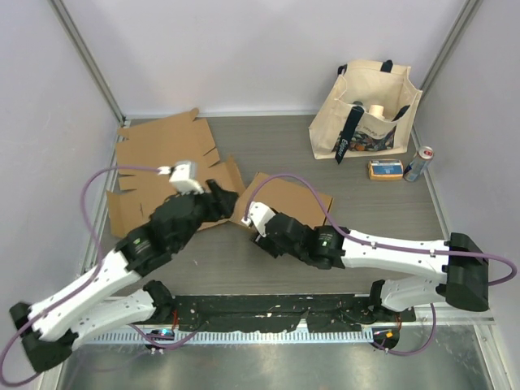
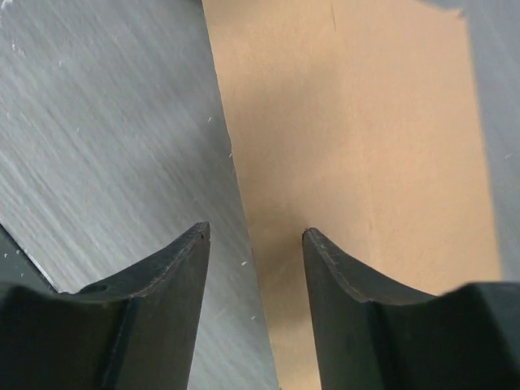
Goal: Fold the paper box
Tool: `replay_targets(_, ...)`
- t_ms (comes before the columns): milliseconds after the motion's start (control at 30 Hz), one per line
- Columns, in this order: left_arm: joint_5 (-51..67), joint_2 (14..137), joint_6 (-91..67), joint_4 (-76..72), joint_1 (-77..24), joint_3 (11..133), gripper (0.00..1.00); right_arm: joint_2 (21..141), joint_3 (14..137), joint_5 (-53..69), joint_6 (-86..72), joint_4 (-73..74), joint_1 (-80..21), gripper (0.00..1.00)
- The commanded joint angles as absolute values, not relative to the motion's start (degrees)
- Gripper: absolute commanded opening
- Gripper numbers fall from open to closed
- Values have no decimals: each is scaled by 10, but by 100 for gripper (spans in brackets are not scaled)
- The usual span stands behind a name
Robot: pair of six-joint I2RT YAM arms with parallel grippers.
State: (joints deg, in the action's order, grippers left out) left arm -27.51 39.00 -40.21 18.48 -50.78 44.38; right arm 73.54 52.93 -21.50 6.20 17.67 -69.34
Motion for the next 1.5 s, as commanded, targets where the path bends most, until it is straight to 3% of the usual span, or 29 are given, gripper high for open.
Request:
replay_targets(0,-142,555,-393,145,-487,502,63,707,501,-191,-79,158,-694,62)
replay_targets(133,-59,664,-403,91,-469,519,49,633,492,-168,-217,185,-691,64)
replay_targets(300,-11,728,-400,53,-466,508,42,507,458,-216,-347,227,-672,75)
replay_targets(400,-11,736,-403,51,-464,492,41,456,441,-194,-392,265,-602,80)
replay_targets(567,-11,750,-424,28,-465,445,41,470,421,-96,-408,270,-496,74)
replay_targets(733,-20,762,-426,22,-465,430,41,535,423,-125,-426,310,-470,72)
replay_targets(967,-29,773,-415,41,-464,437,45,539,368,-168,-476,321,-432,70)
replay_targets(1300,-13,792,-422,26,-460,422,47,527,293,-77,-482,255,-352,60)
replay_targets(1467,-9,716,-390,78,-453,459,56,514,322,-82,-470,266,-342,59)
